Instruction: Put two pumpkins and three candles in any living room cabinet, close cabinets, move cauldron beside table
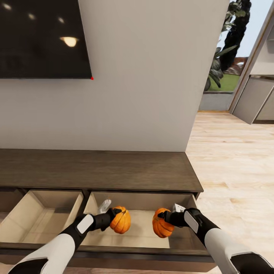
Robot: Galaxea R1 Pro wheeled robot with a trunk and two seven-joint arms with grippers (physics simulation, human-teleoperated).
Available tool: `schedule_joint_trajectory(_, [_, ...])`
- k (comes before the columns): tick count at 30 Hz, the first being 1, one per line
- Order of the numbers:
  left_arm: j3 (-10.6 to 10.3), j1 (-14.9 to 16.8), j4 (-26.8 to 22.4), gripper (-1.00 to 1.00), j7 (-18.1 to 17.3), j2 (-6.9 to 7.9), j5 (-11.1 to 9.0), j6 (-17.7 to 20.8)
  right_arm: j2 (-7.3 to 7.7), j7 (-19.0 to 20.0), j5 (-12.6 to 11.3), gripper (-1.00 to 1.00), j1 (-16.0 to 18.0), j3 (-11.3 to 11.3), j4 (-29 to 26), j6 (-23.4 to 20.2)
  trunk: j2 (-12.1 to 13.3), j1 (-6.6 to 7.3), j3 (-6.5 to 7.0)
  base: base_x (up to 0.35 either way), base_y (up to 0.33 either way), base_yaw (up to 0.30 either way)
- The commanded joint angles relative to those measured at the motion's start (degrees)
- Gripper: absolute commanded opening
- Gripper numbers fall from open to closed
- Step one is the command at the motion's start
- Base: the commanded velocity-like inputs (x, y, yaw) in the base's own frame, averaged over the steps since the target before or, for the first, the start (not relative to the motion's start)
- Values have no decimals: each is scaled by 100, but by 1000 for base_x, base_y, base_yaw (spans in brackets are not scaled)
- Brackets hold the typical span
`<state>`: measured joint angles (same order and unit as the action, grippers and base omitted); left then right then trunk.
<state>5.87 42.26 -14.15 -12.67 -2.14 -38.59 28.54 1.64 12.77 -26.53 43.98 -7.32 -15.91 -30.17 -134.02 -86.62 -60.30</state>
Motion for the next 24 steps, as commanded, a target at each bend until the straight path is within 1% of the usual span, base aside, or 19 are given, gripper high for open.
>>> schedule_joint_trajectory(1, [11, 1, 20, -100, 1, -3, -8, -2, 1, -13, -17, -100, 20, 3, 22, 13, 0, 0, 0, 0, 0, 0])
schedule_joint_trajectory(4, [3, 1, 31, -100, 9, -17, 11, -29, 3, -25, -12, -100, 45, 3, 38, 26, 0, 0, 0, 0, 0, 0])
schedule_joint_trajectory(6, [-3, 1, 22, -100, 12, -51, 19, -174, 0, -37, 0, -100, 59, -3, 36, 28, 0, 0, 0, 0, 0, 0])
schedule_joint_trajectory(9, [-9, 1, -10, -100, 18, -69, 25, -243, -4, -161, 30, -100, 86, -6, 30, 31, 0, 0, 0, 0, 0, 0])
schedule_joint_trajectory(16, [-11, 2, -55, -100, 11, -59, 23, -261, -14, -236, 42, -100, 93, -25, -33, 272, 0, 0, 0, 0, 0, 0])
schedule_joint_trajectory(24, [-7, 2, -61, -100, 11, -13, 21, -253, -10, -233, 42, -100, 94, -32, -58, 256, 0, 0, 0, 0, 0, 6])
